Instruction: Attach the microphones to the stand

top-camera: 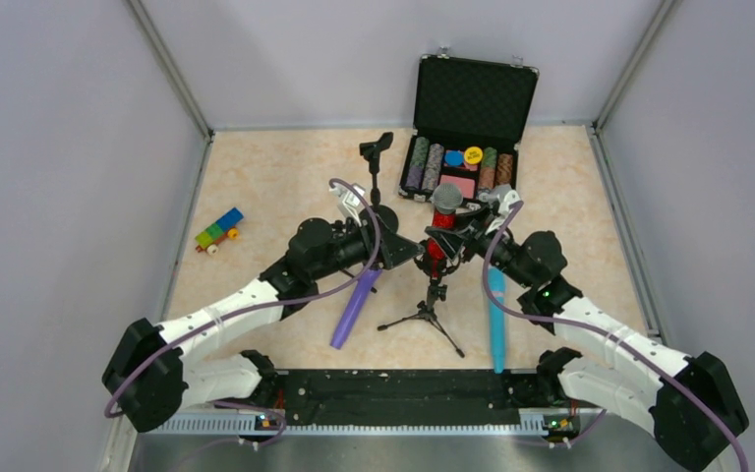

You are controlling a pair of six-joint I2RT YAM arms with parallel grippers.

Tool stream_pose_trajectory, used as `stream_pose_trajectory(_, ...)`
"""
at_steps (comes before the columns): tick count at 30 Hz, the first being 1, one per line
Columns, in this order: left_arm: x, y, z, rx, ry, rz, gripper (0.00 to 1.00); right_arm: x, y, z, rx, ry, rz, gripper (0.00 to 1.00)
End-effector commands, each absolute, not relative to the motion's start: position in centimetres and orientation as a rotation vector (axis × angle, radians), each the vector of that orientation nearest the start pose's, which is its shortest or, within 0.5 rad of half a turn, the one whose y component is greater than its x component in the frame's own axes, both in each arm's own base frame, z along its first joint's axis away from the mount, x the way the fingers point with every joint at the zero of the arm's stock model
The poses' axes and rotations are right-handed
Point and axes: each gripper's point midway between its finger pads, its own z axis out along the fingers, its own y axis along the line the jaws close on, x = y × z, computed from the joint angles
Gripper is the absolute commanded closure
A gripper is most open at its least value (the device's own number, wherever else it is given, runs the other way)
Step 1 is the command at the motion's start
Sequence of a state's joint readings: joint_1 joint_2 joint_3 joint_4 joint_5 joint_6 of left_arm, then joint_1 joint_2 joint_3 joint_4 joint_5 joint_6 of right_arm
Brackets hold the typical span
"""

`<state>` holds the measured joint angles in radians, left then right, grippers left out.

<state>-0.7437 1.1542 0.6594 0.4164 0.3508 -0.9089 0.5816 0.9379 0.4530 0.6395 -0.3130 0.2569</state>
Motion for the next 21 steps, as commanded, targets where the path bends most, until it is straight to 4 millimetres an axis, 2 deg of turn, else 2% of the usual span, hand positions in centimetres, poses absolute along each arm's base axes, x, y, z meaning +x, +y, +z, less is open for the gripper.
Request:
stream_pose_trajectory(1, 22.3, -31.5, 25.2, 0.130, 1.850, -1.436, 0.25, 25.9, 25.2, 26.6, -0.442, 1.437, 0.955, 1.00)
stream_pose_trajectory(21, 22.7, -30.5, 25.2, 0.116, 1.848, -1.359, 0.26, 25.6, 25.5, 23.5, -0.467, 1.473, 0.932, 1.00)
